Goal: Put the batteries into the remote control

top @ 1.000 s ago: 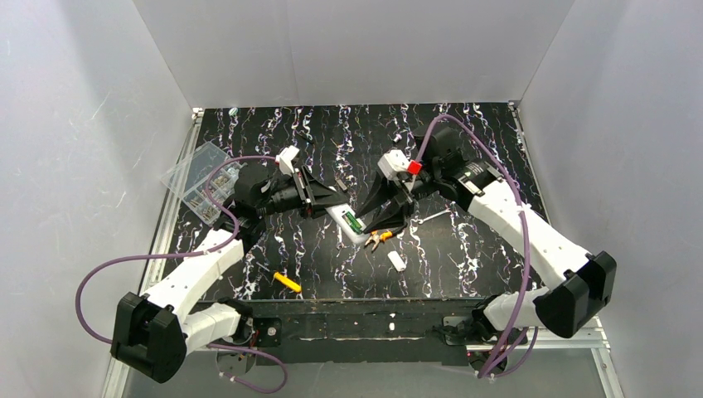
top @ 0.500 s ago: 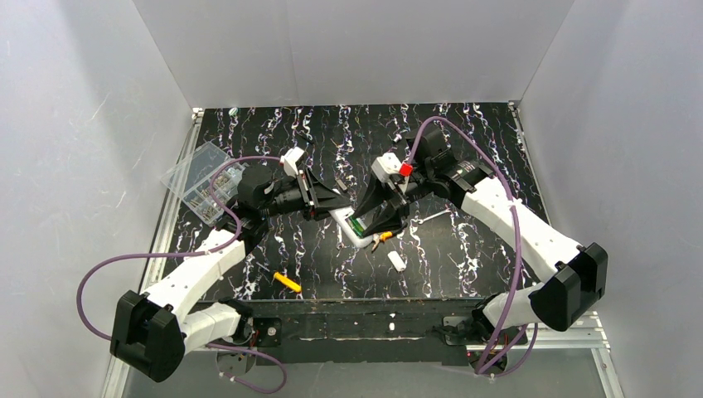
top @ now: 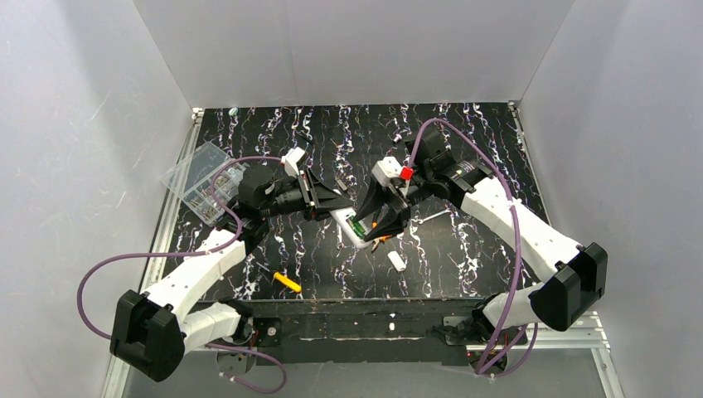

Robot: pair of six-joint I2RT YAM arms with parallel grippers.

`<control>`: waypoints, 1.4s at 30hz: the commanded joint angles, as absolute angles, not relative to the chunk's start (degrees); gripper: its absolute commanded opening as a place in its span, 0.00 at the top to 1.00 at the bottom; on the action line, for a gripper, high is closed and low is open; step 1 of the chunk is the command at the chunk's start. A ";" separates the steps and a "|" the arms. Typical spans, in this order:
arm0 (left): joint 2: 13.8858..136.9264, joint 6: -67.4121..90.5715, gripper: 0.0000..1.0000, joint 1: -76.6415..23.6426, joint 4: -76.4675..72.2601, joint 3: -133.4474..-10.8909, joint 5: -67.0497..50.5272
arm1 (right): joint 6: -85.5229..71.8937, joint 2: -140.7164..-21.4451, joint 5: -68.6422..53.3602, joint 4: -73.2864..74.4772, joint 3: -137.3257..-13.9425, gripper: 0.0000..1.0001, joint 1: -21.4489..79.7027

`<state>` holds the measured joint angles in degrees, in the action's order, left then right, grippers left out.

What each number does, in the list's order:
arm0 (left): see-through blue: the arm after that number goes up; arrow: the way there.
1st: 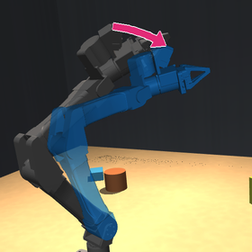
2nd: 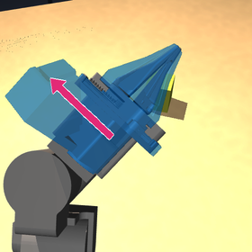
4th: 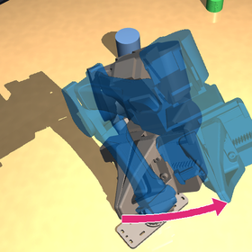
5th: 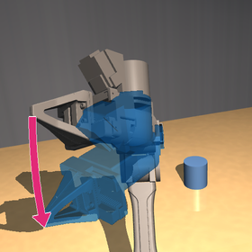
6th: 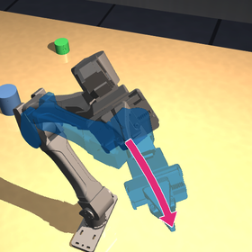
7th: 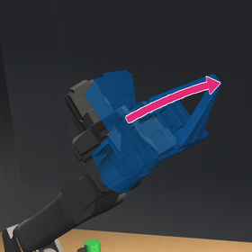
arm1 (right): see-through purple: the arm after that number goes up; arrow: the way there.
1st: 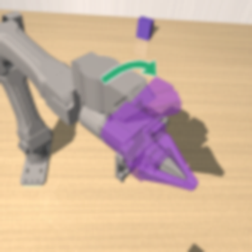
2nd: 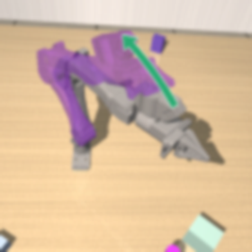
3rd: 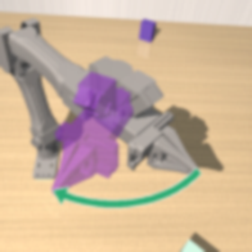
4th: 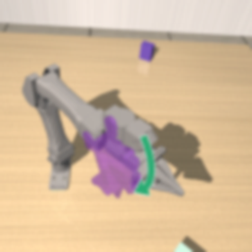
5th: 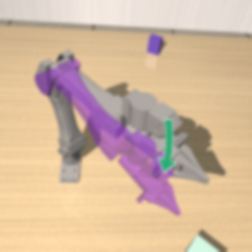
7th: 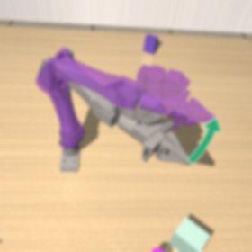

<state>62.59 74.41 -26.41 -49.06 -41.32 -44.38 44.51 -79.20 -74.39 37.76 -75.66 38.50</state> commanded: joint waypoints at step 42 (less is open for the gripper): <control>63.30 75.37 1.00 -27.25 -54.45 -45.35 -47.42 | 64.70 -88.14 -78.49 61.57 -86.91 0.47 40.17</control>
